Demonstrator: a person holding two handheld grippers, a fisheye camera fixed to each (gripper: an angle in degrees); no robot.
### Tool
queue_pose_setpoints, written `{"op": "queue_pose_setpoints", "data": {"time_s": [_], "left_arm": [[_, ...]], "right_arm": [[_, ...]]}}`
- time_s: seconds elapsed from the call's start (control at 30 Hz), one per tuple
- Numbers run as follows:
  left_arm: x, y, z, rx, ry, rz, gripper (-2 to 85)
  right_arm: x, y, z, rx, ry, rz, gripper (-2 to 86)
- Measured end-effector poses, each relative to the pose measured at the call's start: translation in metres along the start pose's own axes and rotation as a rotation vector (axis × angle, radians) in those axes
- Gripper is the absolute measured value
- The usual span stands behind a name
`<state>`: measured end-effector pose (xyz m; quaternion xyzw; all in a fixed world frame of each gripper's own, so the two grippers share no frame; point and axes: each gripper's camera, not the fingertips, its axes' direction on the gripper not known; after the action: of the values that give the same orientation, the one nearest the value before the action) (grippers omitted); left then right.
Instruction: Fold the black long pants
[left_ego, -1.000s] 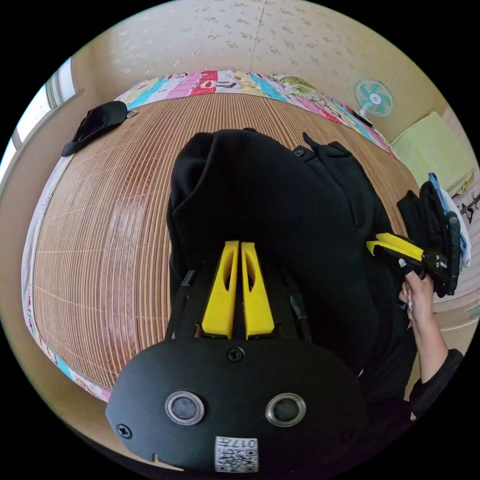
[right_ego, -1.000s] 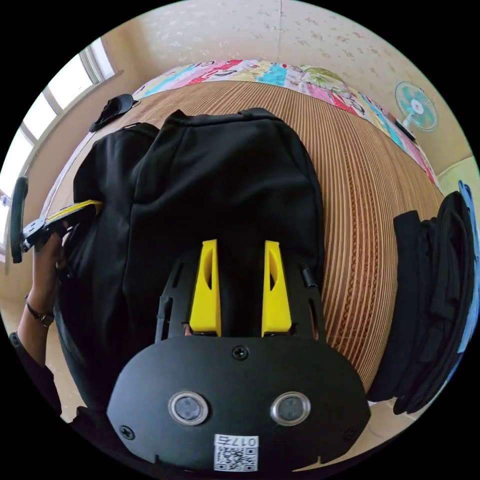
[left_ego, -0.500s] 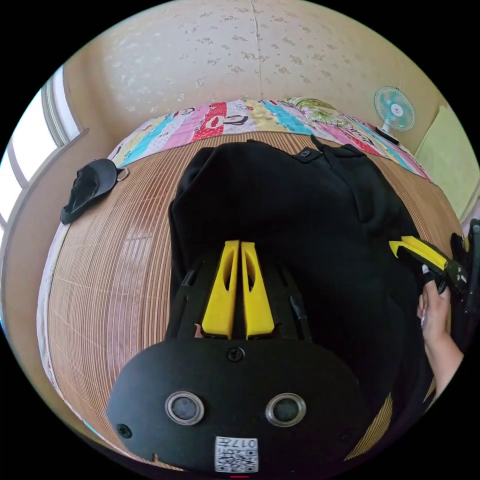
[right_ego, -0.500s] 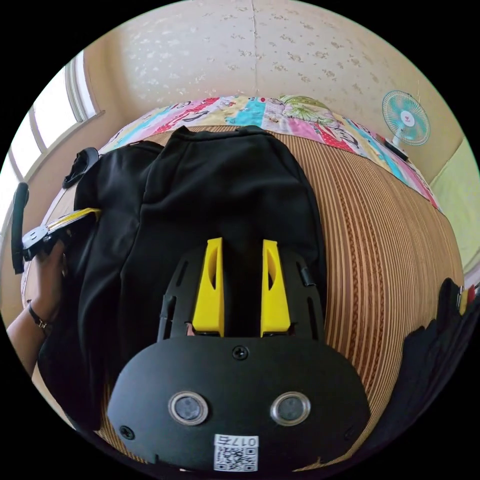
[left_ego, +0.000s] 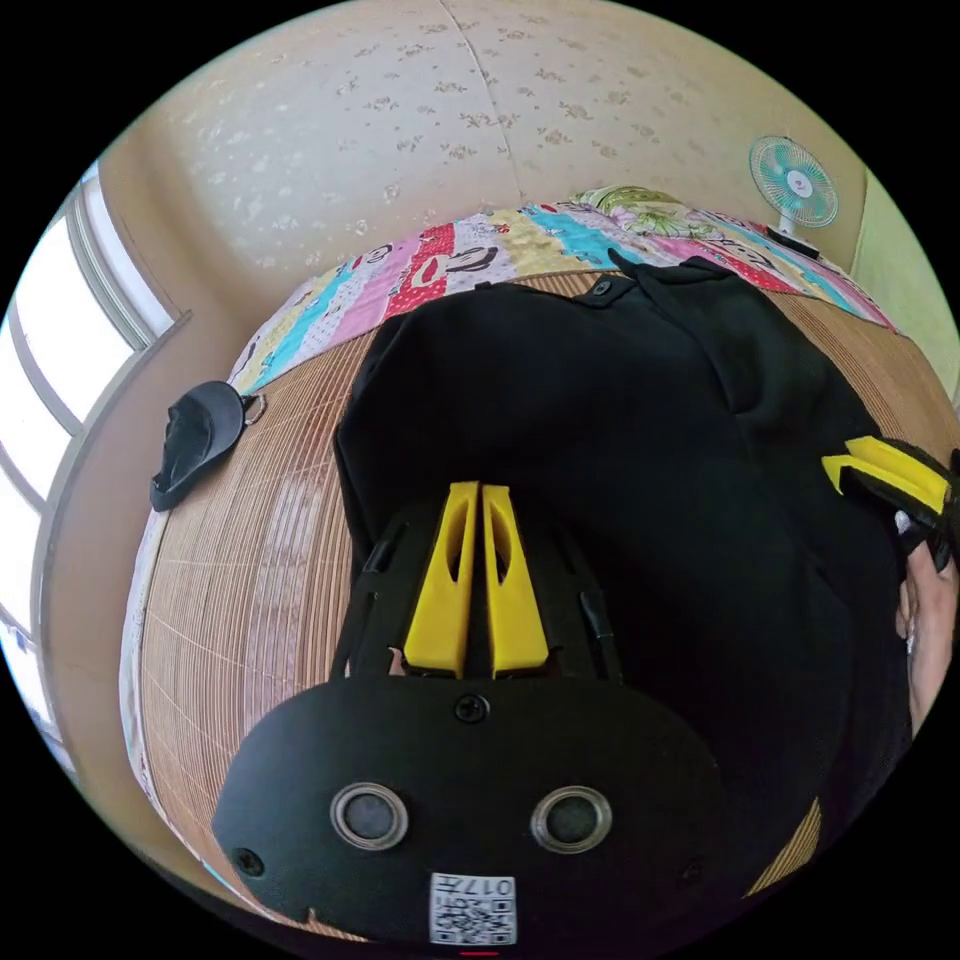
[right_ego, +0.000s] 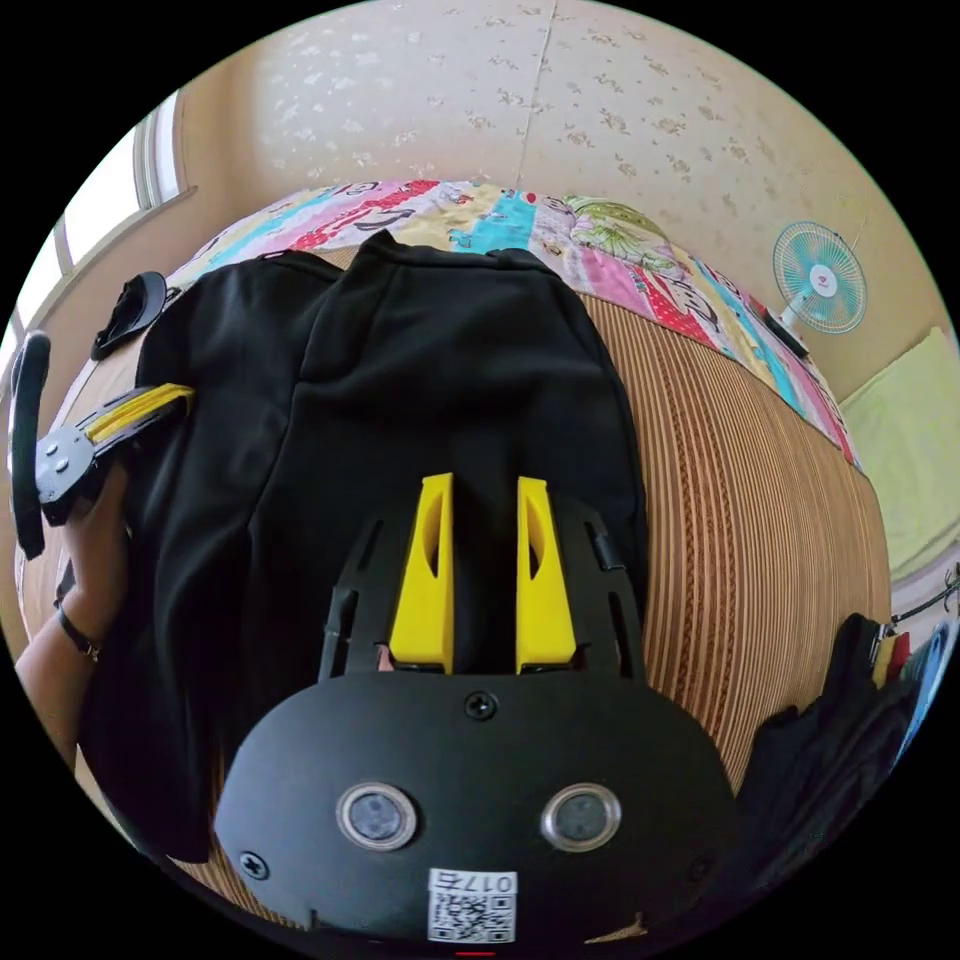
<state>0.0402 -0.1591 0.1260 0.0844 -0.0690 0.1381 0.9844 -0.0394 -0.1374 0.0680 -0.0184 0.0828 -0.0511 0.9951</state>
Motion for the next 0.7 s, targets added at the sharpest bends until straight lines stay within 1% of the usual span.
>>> {"op": "queue_pose_setpoints", "data": {"time_s": [0.03,0.1,0.13,0.2,0.3,0.37,0.4,0.53,0.7], "left_arm": [[0.001,0.000,0.000,0.001,-0.002,0.001,-1.0],[0.001,0.001,-0.002,0.002,0.009,-0.005,-1.0],[0.001,0.002,-0.002,0.001,0.009,-0.004,-1.0],[0.006,0.003,-0.004,0.003,-0.010,0.008,-1.0],[0.009,0.005,-0.005,0.003,-0.028,0.020,-1.0],[0.010,0.006,-0.006,0.004,-0.034,0.025,-1.0],[0.010,0.007,-0.007,0.005,-0.037,0.028,-1.0],[0.011,0.010,-0.008,0.005,-0.050,0.036,-1.0],[0.008,0.015,-0.009,0.004,-0.072,0.050,-1.0]], "right_arm": [[0.001,0.008,-0.008,-0.008,-0.015,0.008,10.4],[0.006,0.071,-0.053,0.040,-0.124,0.032,13.6],[0.006,0.092,-0.063,0.047,-0.146,0.031,14.4],[0.008,0.172,-0.092,0.042,-0.133,0.057,17.6],[0.005,0.243,-0.086,-0.001,-0.102,0.060,19.7],[0.010,0.258,-0.087,0.076,-0.129,0.075,19.7],[0.013,0.253,-0.081,0.050,-0.147,0.075,19.4],[0.011,0.248,-0.075,0.092,-0.147,0.040,18.3],[0.011,0.248,-0.072,0.121,-0.180,-0.011,14.9]]}}
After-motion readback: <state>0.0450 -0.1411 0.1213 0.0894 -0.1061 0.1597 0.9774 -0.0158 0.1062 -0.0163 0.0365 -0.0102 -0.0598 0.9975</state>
